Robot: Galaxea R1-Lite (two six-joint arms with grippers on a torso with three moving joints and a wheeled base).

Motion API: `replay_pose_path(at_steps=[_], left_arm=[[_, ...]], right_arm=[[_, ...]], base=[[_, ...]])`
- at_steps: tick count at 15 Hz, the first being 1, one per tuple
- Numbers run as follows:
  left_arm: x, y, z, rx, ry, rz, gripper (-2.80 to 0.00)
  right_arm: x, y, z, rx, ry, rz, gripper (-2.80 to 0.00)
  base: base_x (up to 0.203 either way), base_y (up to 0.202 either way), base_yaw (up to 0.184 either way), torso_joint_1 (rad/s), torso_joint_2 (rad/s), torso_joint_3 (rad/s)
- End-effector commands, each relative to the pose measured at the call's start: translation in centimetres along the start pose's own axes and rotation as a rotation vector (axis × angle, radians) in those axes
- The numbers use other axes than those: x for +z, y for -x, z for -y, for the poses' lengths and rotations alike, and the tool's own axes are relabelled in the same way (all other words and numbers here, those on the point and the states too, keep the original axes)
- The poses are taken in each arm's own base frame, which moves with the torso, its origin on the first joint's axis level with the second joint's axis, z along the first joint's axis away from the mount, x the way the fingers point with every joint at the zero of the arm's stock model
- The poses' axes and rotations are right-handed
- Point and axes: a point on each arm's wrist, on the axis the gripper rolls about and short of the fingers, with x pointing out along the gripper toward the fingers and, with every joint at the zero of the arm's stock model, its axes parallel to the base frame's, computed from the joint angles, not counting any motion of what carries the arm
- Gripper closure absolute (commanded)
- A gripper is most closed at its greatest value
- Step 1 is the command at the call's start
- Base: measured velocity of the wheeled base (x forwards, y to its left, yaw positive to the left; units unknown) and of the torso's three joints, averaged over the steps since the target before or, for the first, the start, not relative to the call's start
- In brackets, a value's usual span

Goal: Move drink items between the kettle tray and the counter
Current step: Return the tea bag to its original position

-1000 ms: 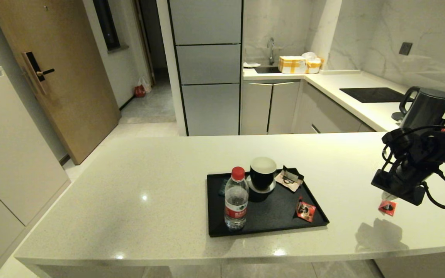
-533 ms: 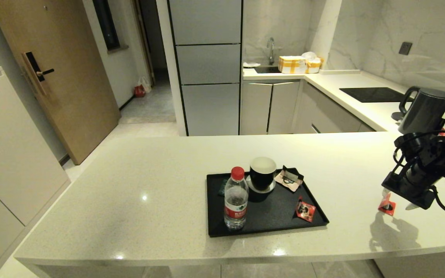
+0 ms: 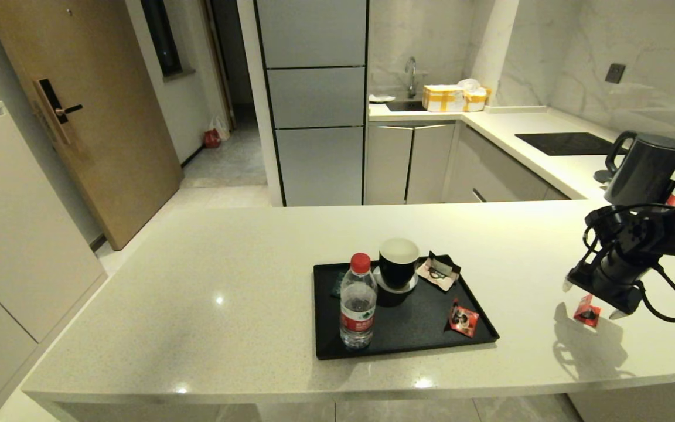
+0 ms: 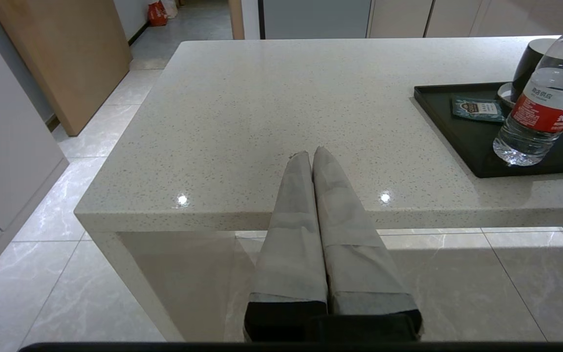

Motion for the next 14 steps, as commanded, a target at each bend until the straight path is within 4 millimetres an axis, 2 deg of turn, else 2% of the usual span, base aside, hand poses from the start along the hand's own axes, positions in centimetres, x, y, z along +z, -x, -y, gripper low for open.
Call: replay_pose_path(at_steps=[1, 5, 6, 14], left_arm=[[0.00, 0.00, 0.00, 0.000, 0.000, 0.000, 0.00], [0.00, 0.00, 0.00, 0.000, 0.000, 0.000, 0.00], [0.00, 0.00, 0.00, 0.000, 0.000, 0.000, 0.00], [0.00, 0.00, 0.00, 0.000, 0.000, 0.000, 0.00]], right_arm=[[0.09, -1.38, -0.24, -0.009, -0.002, -0.009, -2.80], [-0.09, -2.05, -0.27, -0.013, 0.001, -0.016, -2.80], [-0.13, -2.29, -0.35, -0.015, 0.000, -0.017, 0.00], [-0.15, -1.82, -0.27, -0.020, 0.013, -0.022, 0.00]], base=[[0.000, 0.000, 0.000, 0.000, 0.00, 0.000], [0.000, 0.000, 0.000, 0.000, 0.00, 0.000], [0.000, 0.000, 0.000, 0.000, 0.00, 0.000], [0.000, 0.000, 0.000, 0.000, 0.00, 0.000]])
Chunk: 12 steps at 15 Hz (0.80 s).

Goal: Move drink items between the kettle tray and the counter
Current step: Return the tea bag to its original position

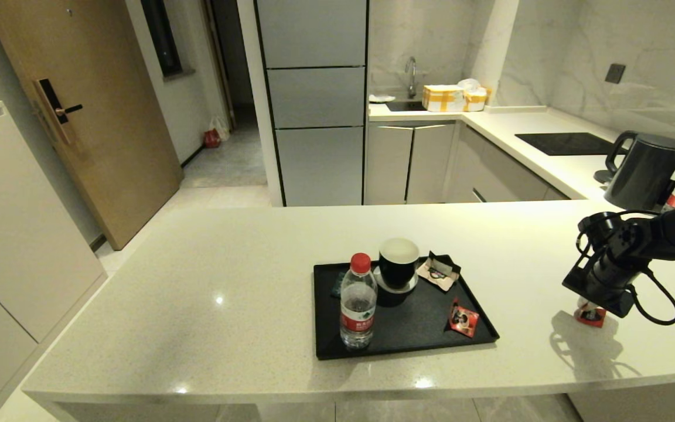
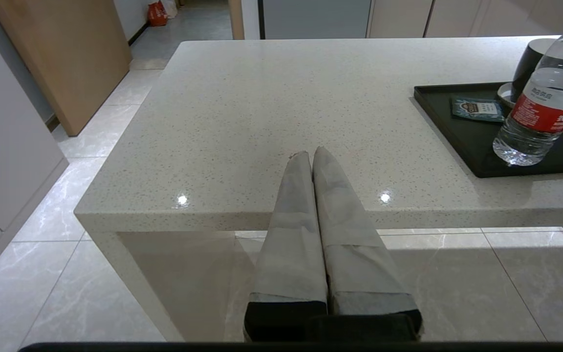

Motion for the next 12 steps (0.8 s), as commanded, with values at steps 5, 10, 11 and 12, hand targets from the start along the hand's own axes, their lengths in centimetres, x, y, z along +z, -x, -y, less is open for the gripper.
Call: replay_pose_path(at_steps=[5, 10, 11, 12], left_arm=[[0.0, 0.0, 0.0, 0.000, 0.000, 0.000, 0.00], [0.0, 0.0, 0.0, 0.000, 0.000, 0.000, 0.00], [0.0, 0.0, 0.0, 0.000, 0.000, 0.000, 0.00], [0.0, 0.0, 0.0, 0.000, 0.000, 0.000, 0.00]], right_arm=[[0.0, 1.3, 0.1, 0.006, -0.002, 0.007, 0.00], [-1.5, 10.6, -0.7, 0.258, 0.085, 0.006, 0.00], [-2.7, 12.9, -1.3, 0.307, 0.134, 0.017, 0.00], [-4.0, 15.0, -1.8, 0.350, 0.185, 0.029, 0.00]], base=[[0.000, 0.000, 0.000, 0.000, 0.00, 0.000], [0.000, 0.000, 0.000, 0.000, 0.00, 0.000], [0.000, 0.000, 0.000, 0.000, 0.00, 0.000], [0.000, 0.000, 0.000, 0.000, 0.00, 0.000]])
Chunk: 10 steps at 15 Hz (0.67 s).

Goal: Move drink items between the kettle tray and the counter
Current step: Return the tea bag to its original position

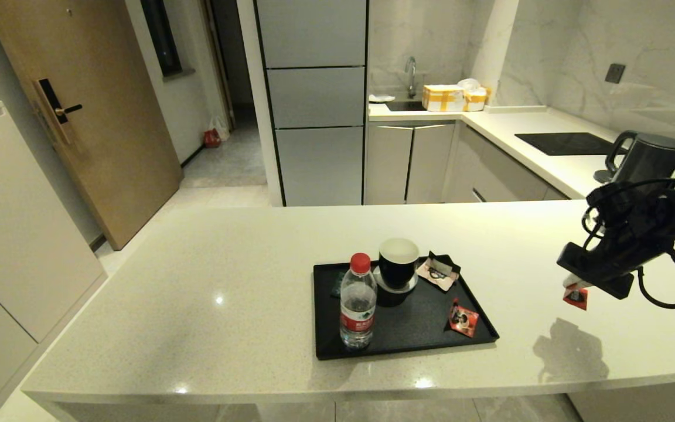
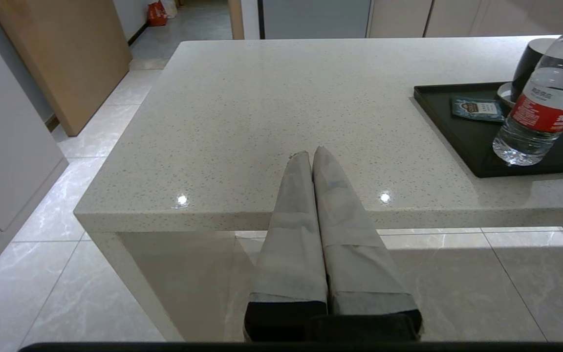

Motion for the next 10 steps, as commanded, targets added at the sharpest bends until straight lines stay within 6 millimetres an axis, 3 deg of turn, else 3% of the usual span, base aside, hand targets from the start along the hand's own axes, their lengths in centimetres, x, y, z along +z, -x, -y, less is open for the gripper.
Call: replay_pose_path(at_steps=[1, 5, 8, 10], left_arm=[[0.0, 0.0, 0.0, 0.002, 0.000, 0.000, 0.00], [0.0, 0.0, 0.0, 0.002, 0.000, 0.000, 0.00], [0.0, 0.0, 0.0, 0.002, 0.000, 0.000, 0.00], [0.0, 0.0, 0.0, 0.002, 0.000, 0.000, 0.00]], right_arm=[[-3.1, 6.8, -3.6, 0.136, 0.142, 0.066, 0.00], [-9.6, 10.0, -9.0, 0.265, 0.391, 0.012, 0.00], [-13.7, 10.2, -11.6, 0.306, 0.520, -0.054, 0.00], [-16.2, 8.7, -13.0, 0.294, 0.595, -0.110, 0.00]], base=[[0.000, 0.000, 0.000, 0.000, 0.00, 0.000], [0.000, 0.000, 0.000, 0.000, 0.00, 0.000], [0.000, 0.000, 0.000, 0.000, 0.00, 0.000], [0.000, 0.000, 0.000, 0.000, 0.00, 0.000]])
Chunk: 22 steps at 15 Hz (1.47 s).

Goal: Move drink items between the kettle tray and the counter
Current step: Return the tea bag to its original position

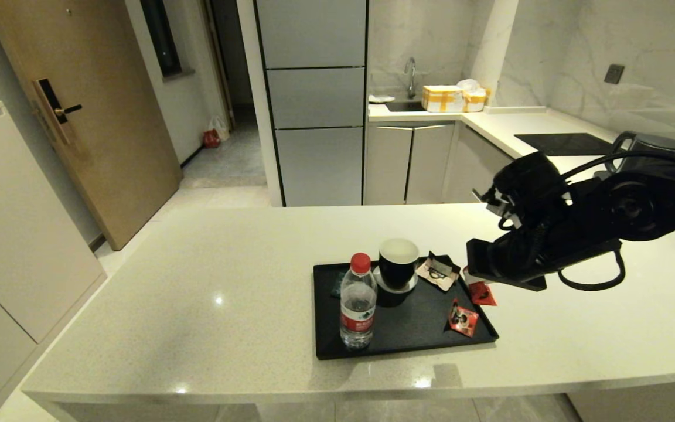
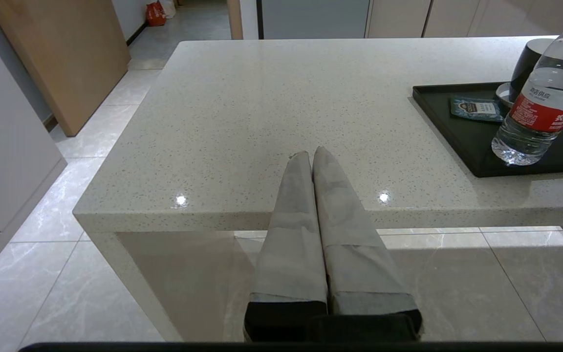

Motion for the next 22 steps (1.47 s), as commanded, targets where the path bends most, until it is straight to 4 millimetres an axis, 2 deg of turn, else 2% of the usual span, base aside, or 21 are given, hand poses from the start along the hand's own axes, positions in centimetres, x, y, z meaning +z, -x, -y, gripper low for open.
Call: replay_pose_path(at_steps=[1, 5, 7, 11, 13, 15, 19, 20, 22], left_arm=[[0.0, 0.0, 0.0, 0.001, 0.000, 0.000, 0.00], [0.0, 0.0, 0.0, 0.001, 0.000, 0.002, 0.00], [0.0, 0.0, 0.0, 0.001, 0.000, 0.000, 0.00], [0.0, 0.0, 0.0, 0.001, 0.000, 0.000, 0.00], [0.0, 0.0, 0.0, 0.001, 0.000, 0.000, 0.00], [0.0, 0.0, 0.0, 0.001, 0.000, 0.000, 0.00], [0.0, 0.0, 0.0, 0.001, 0.000, 0.000, 0.00], [0.0, 0.0, 0.0, 0.001, 0.000, 0.000, 0.00], [0.0, 0.0, 0.0, 0.001, 0.000, 0.000, 0.00]], right_arm=[[-1.5, -2.7, -2.1, -0.001, 0.062, -0.078, 0.00], [-3.0, -7.4, -3.6, -0.032, 0.111, -0.177, 0.00], [-3.5, -10.4, -3.8, -0.056, 0.119, -0.223, 0.00], [-3.1, -14.0, -4.0, -0.123, 0.116, -0.197, 0.00], [-2.8, -15.3, -4.0, -0.155, 0.114, -0.130, 0.00], [-2.5, -15.7, -4.0, -0.155, 0.105, -0.075, 0.00], [-2.5, -16.1, -3.4, -0.184, 0.097, -0.069, 0.00], [-2.4, -16.2, -3.4, -0.182, 0.095, -0.064, -2.80], [-2.2, -16.1, -3.5, -0.171, 0.090, -0.046, -2.80]], base=[[0.000, 0.000, 0.000, 0.000, 0.00, 0.000], [0.000, 0.000, 0.000, 0.000, 0.00, 0.000], [0.000, 0.000, 0.000, 0.000, 0.00, 0.000], [0.000, 0.000, 0.000, 0.000, 0.00, 0.000], [0.000, 0.000, 0.000, 0.000, 0.00, 0.000], [0.000, 0.000, 0.000, 0.000, 0.00, 0.000], [0.000, 0.000, 0.000, 0.000, 0.00, 0.000], [0.000, 0.000, 0.000, 0.000, 0.00, 0.000], [0.000, 0.000, 0.000, 0.000, 0.00, 0.000]])
